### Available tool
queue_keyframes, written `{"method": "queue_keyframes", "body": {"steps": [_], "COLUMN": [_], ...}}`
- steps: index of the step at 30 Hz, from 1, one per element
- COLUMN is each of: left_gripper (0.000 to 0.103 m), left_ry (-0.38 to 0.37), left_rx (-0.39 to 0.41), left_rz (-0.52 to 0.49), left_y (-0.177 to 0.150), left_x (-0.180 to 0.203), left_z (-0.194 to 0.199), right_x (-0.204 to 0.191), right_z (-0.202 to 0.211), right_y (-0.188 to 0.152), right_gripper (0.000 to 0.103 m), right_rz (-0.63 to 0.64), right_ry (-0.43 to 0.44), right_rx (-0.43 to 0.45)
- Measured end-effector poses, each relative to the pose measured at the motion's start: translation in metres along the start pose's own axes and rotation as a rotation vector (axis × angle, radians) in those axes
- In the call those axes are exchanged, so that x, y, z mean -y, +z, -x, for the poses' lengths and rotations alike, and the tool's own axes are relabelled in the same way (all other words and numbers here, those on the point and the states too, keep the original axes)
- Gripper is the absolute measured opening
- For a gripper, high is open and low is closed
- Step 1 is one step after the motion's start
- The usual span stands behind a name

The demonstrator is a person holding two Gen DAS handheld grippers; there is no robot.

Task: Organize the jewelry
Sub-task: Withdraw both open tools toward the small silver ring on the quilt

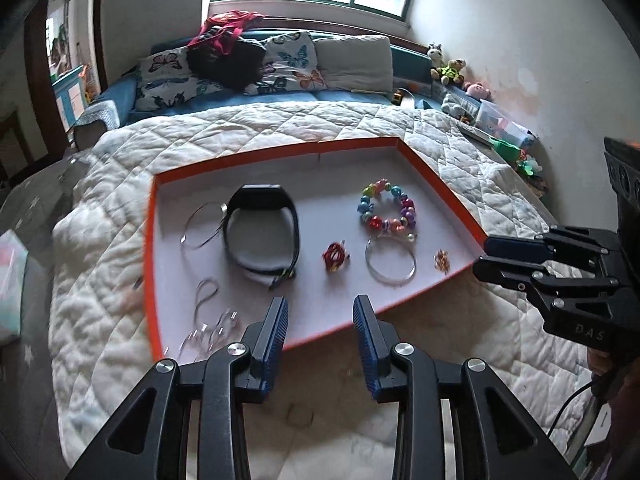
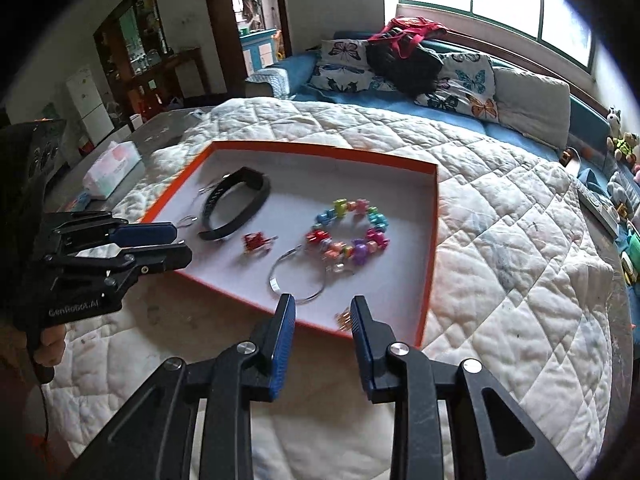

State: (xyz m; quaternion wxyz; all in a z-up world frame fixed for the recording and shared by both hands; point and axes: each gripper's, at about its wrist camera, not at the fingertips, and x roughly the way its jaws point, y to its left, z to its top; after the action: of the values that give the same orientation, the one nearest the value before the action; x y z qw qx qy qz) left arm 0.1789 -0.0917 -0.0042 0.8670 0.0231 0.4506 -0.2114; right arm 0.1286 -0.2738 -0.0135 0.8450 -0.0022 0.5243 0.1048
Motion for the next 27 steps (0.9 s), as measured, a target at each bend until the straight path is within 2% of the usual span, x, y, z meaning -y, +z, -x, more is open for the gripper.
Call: {"method": "queue_keyframes", "body": {"steps": [6,11,15,27], "left_gripper": [0.04,0.04,0.04,0.04], "left_ry": [0.015,0.024,0.005,0.007], "left_rx": [0.01,0.016,0.003,0.016], "left_rz": [0.029,0.011,0.018,0.006], "left_y": [-0.029,-0.056,-0.076,-0.104], "left_x": [-0.008,-0.008,-0.01,-0.01], "left_z": [0.027,0.044,0.05,0.062], "right_x": [-0.022,-0.041,-0.053,-0.082], "right_z": [0.01,0.014,0.019,0.02], "right_y": [-0.017,-0.032,-0.044,-0.058], "right_gripper": [0.032,0.032,0.032,0.032], "right_rz": [0.007,-0.004,-0.011,0.034], "right_ry": [0.03,0.039,0.027,0.009], "right_rx": [0.008,0.015,0.021,0.018]}}
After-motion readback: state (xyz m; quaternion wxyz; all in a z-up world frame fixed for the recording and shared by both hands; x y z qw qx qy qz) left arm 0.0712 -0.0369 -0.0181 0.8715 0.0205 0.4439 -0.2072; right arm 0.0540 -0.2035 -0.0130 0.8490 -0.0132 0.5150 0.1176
